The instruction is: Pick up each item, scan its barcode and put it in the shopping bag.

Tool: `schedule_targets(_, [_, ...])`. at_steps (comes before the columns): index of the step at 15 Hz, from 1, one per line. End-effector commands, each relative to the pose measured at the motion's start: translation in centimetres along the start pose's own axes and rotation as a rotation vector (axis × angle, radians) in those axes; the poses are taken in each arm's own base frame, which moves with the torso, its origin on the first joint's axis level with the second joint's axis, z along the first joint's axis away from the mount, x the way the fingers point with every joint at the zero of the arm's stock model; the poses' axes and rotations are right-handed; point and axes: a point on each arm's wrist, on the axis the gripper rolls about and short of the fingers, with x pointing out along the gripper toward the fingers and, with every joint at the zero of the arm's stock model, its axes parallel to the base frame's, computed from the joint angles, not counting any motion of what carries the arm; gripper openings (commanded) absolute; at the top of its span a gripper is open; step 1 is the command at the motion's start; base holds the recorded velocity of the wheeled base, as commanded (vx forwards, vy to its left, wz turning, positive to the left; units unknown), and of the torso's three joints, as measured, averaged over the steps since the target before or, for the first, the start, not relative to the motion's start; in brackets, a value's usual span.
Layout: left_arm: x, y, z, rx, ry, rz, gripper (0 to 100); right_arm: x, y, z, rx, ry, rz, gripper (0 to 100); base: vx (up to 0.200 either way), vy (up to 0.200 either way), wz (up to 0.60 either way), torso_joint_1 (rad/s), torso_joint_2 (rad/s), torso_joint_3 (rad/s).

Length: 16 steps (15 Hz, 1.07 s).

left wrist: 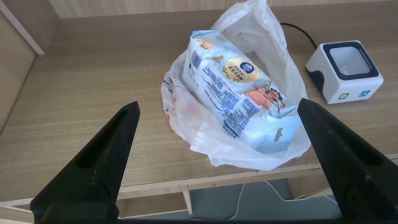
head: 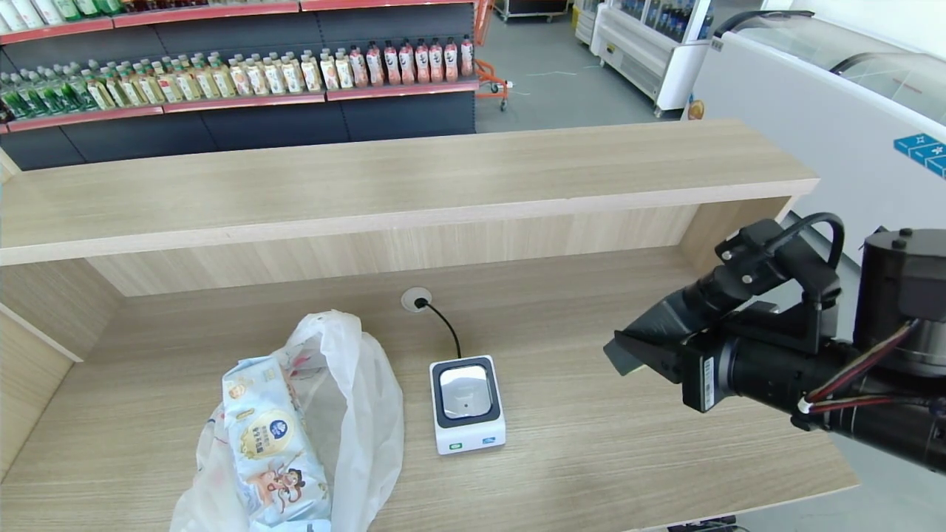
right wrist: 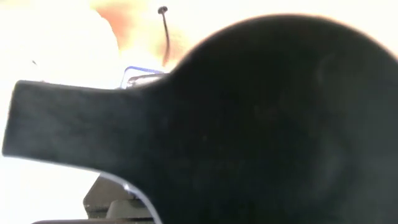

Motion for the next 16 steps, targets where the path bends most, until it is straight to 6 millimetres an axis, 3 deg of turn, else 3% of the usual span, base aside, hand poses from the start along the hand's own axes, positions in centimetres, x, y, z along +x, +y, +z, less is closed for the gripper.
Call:
schedule_targets(1, [0.0,0.0,0.0,0.000,0.000,-0.001,100,-1.1,-0.1,0.5,-0.046,-0.026,-0.002,0,0.000,0.000,0.00,0.000,0.00,0.000])
schedule_targets(8, [0.0,0.0,0.0,0.000,0.000,0.000,100,-3.0,-0.6,0.2,-0.145,-0.005,-0.014,0,0.000,0.000,0.00,0.000,0.00,0.000])
schedule_targets(16, [0.0,0.0,0.0,0.000,0.000,0.000,100,-3.9,-0.2,-0.9,-0.143,0.021,0.016,0,0.000,0.000,0.52,0.001,0.00,0.003])
